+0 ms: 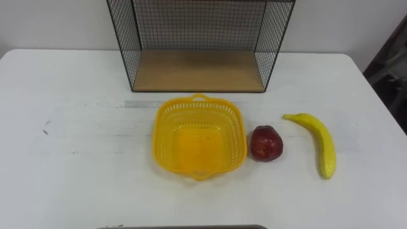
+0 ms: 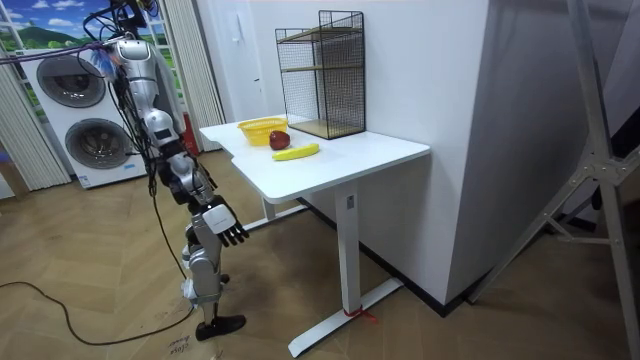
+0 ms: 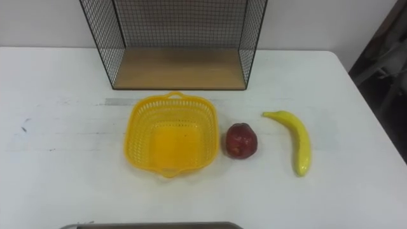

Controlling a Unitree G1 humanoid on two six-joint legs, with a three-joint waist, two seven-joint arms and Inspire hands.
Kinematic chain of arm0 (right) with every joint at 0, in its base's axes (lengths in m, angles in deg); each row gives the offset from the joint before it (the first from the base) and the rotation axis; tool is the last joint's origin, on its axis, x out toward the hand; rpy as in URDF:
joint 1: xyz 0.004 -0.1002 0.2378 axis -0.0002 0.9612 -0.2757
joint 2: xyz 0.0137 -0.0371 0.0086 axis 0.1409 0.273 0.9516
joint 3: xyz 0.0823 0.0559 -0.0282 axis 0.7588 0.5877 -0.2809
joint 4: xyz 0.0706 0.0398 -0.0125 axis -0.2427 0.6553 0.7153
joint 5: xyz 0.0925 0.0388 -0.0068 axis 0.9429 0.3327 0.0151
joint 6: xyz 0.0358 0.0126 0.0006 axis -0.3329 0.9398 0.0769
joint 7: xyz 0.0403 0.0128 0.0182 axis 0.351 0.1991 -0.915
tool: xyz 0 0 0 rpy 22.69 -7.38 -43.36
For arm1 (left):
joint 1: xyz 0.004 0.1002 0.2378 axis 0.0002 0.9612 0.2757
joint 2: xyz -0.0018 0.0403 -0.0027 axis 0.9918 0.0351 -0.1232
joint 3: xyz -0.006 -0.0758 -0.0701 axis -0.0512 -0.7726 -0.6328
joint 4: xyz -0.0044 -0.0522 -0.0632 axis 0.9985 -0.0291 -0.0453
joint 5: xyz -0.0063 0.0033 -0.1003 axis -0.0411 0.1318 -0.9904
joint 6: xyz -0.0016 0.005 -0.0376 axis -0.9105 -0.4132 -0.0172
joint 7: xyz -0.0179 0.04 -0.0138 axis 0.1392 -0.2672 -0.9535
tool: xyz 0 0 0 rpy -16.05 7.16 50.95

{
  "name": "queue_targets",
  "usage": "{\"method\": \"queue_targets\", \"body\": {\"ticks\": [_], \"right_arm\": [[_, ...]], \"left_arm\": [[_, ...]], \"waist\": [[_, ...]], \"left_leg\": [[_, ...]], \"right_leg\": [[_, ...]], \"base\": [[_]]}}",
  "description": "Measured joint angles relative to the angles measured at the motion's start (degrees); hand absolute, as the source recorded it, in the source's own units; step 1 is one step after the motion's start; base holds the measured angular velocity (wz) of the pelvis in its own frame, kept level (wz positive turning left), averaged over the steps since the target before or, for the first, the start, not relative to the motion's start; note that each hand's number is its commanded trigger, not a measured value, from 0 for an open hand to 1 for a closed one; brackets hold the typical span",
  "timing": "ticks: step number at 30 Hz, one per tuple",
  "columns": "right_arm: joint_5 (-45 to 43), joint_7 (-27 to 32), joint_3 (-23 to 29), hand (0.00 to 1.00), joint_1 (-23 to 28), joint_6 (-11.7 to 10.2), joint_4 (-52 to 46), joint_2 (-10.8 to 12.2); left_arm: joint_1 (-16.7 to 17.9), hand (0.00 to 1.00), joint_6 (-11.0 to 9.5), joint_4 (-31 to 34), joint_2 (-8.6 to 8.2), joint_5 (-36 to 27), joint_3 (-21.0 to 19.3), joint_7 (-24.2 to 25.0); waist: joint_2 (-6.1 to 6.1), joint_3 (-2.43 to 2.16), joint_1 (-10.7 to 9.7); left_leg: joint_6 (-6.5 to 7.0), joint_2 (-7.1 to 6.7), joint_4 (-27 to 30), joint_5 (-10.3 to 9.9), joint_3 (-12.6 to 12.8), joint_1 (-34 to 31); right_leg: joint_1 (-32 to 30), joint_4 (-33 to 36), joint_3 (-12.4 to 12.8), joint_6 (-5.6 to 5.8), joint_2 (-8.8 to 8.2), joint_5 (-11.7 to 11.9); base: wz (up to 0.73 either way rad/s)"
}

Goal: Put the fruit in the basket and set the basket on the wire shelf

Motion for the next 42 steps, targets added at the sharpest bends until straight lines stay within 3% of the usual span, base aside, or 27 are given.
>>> {"method": "queue_targets", "body": {"ticks": [10, 14, 20, 22, 25, 29, 31, 33, 38, 41, 42], "right_arm": [[4.9, 2.0, 0.8, 0.00, -0.4, 0.9, 2.4, 0.0], [9.1, 3.4, 4.6, 0.00, -0.3, 2.0, 3.9, 0.2], [22.9, 8.2, 14.8, 0.00, 1.5, 4.1, 4.8, 0.2], [29.9, 11.5, 21.1, 0.00, 1.7, 4.9, 4.6, -0.2], [39.5, 15.3, 29.9, 0.00, 1.1, 4.9, 3.5, -1.2], [48.3, 22.0, 39.3, 0.00, 0.5, 4.7, 0.1, -2.4], [51.4, 26.6, 44.0, 0.00, -0.9, 3.3, -2.3, -3.2], [51.9, 30.9, 46.0, 0.00, -1.3, 2.2, -5.7, -3.4], [53.4, 43.8, 50.2, 0.00, -4.3, -0.6, -14.0, -6.8], [47.7, 51.8, 49.0, 0.00, -4.0, -3.3, -28.3, -6.8], [42.1, 54.5, 48.6, 0.00, -4.1, -4.2, -33.7, -6.8]], "left_arm": [[1.0, 0.00, 2.6, -1.5, 0.11, 0.6, -0.2, -0.7], [1.3, 0.00, 3.7, -1.6, 0.09, 1.4, -0.9, -0.7], [3.2, 0.00, 5.6, -1.6, 0.02, 4.0, -3.1, -0.9], [4.2, 0.00, 5.7, -2.1, 0.10, 3.8, -5.8, -1.3], [5.5, 0.00, 5.9, -2.1, 0.58, 3.7, -8.2, -2.3], [5.5, 0.00, 6.2, -1.3, 0.82, 3.6, -11.4, -3.5], [5.7, 0.00, 6.2, -0.2, 0.91, 4.3, -11.8, -3.8], [5.8, 0.00, 6.2, 0.8, 1.06, 5.4, -13.0, -3.9], [6.6, 0.00, 6.2, 1.6, 2.08, 5.7, -13.0, -4.7], [6.9, 0.00, 6.1, 3.8, 2.21, 5.8, -12.4, -4.7], [6.6, 0.00, 6.1, 3.8, 2.25, 6.7, -12.5, -4.7]], "waist": [[0.23, 0.03, 0.0], [0.29, 0.06, -0.5], [0.25, 0.07, -3.4], [0.13, 0.18, -4.3], [-0.30, 0.10, -6.6], [-0.85, 0.02, -8.0], [-0.94, -0.05, -8.2], [-1.09, -0.14, -8.2], [-1.55, -0.32, -9.3], [-1.47, -0.10, -9.3], [-1.49, -0.10, -9.2]], "left_leg": [[-0.02, 0.01, 0.1, -0.1, 0.0, 0.0], [-0.02, 0.01, 0.2, -0.1, -0.1, -0.1], [0.03, 0.06, 0.7, -0.5, -0.5, 0.2], [0.00, 0.12, 0.6, -0.5, -0.1, 1.0], [0.06, 0.05, 1.2, -0.7, -0.1, 0.9], [0.06, 0.05, 1.8, -0.7, 0.0, 0.7], [0.07, 0.05, 1.9, -0.7, 0.3, 0.4], [0.08, 0.03, 1.9, -0.7, 0.5, 0.1], [0.09, -0.06, 2.0, -0.7, 0.6, -0.2], [0.11, -0.10, 2.0, -0.6, 0.6, -1.1], [0.11, -0.11, 2.1, -0.6, 0.6, -1.1]], "right_leg": [[0.0, 0.1, 0.5, -0.01, 0.05, 0.0], [0.1, 0.2, 0.2, -0.02, 0.05, 0.0], [0.9, 0.3, 0.0, -0.01, 0.04, 0.0], [1.3, 0.5, 0.6, -0.04, 0.11, 0.0], [1.5, 0.6, 0.7, -0.03, 0.03, -0.4], [0.7, 1.9, 0.9, -0.15, -0.09, -1.0], [0.0, 2.5, 1.5, -0.15, -0.13, -1.1], [-0.6, 3.2, 1.7, -0.14, -0.16, -1.2], [-1.6, 3.4, 2.1, -0.08, -0.18, -1.4], [-2.3, 3.9, 2.3, -0.09, -0.18, -1.3], [-2.3, 4.1, 2.3, -0.11, -0.18, -1.4]], "base": [[0.00], [0.01], [0.02], [-0.09], [-0.02], [0.00], [-0.09], [-0.08], [-0.02], [0.00], [0.00]]}}
